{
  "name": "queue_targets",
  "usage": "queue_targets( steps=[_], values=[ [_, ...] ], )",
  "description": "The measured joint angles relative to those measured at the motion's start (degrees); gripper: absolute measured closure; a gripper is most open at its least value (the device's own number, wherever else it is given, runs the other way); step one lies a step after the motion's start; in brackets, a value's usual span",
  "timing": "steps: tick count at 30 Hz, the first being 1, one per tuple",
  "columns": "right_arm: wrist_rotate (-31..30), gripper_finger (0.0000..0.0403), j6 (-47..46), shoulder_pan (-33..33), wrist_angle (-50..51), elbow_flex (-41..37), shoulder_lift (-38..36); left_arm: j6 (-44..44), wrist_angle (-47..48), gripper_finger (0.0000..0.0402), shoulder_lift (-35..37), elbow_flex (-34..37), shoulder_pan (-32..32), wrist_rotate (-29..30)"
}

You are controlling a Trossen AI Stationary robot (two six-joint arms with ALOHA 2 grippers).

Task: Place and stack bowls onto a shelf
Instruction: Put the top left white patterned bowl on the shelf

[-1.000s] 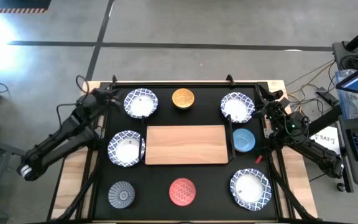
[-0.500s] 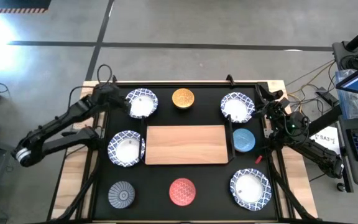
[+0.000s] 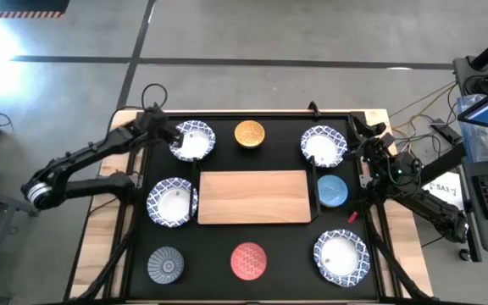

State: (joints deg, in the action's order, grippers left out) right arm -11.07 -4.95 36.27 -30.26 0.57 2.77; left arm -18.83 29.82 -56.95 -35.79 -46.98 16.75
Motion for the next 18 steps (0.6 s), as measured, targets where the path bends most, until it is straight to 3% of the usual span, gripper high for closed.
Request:
queue_targets(
  steps=[18],
  values=[
    [0.0, 0.0227, 0.0, 0.0, 0.0, 0.0, 0.0, 0.0, -0.4, 0.0219, -13.9, -6.9, -6.3, 2.3]
  ],
)
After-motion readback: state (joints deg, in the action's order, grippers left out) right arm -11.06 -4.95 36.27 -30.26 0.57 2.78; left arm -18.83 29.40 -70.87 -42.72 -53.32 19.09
